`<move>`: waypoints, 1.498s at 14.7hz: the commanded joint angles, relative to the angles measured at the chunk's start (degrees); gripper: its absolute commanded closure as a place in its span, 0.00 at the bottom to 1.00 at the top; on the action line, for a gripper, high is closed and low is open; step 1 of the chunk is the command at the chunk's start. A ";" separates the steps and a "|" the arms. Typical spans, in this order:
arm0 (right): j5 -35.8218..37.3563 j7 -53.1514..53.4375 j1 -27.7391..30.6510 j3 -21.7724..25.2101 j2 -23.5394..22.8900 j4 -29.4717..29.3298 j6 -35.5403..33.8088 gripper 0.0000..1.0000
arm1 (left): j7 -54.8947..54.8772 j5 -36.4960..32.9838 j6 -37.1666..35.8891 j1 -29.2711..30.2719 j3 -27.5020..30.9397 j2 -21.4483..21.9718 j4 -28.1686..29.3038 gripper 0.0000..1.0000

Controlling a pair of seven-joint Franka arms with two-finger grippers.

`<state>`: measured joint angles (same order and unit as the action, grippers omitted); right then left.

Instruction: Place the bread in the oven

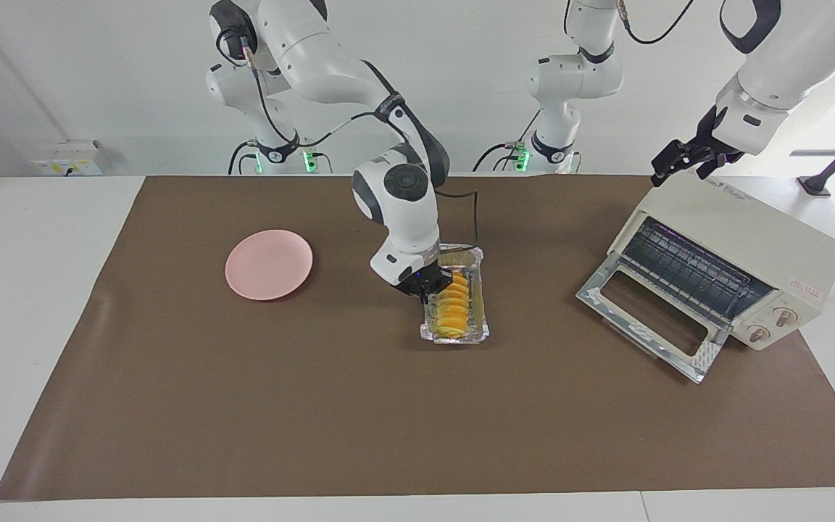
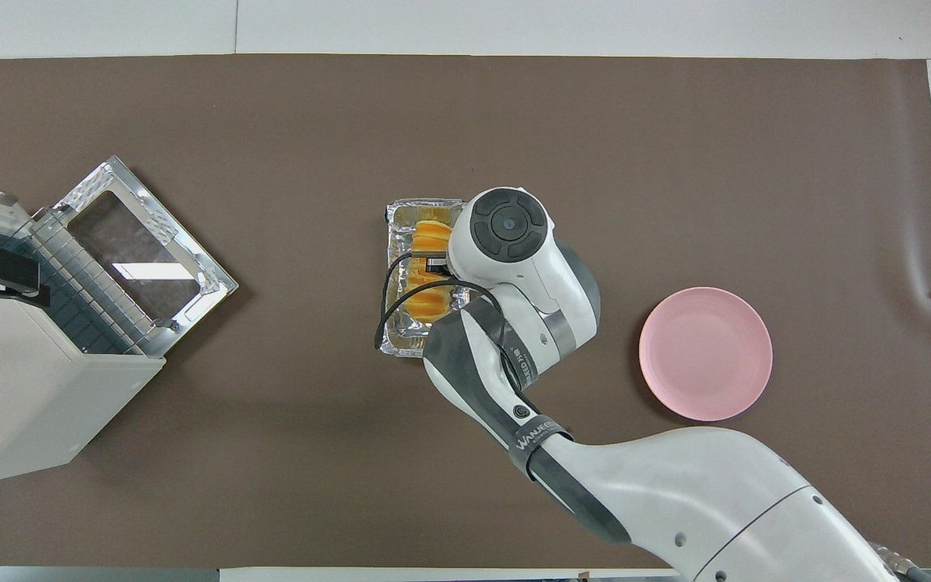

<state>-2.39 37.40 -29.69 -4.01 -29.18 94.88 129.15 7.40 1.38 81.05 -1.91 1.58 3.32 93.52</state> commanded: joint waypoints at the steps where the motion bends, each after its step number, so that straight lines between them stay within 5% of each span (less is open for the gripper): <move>1: -1.21 2.33 0.15 0.05 2.19 -3.80 -8.25 0.00 | -0.02 0.38 -0.11 0.16 0.09 1.51 1.67 0.00; 5: -1.12 0.23 6.02 1.20 11.93 -5.41 -22.95 0.00 | -0.02 0.38 -0.11 0.16 0.09 1.51 1.67 0.00; 11: 0.02 -28.46 19.82 1.55 22.66 -4.18 -36.67 0.00 | -0.02 0.38 -0.11 0.16 0.09 1.51 1.67 0.00; 17: 0.02 -43.54 31.34 1.46 29.17 -1.63 -39.32 0.00 | 0.07 0.38 -0.11 0.16 0.09 1.51 1.67 0.00; 22: -0.07 -42.85 32.41 1.46 33.13 0.21 -41.08 0.00 | 0.07 0.38 -0.11 0.16 0.09 1.51 1.67 0.00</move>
<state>-2.28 -5.31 1.79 -1.74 1.06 91.90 88.15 7.41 1.38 81.05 -1.91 1.58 3.32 93.52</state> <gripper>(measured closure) 0.000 0.000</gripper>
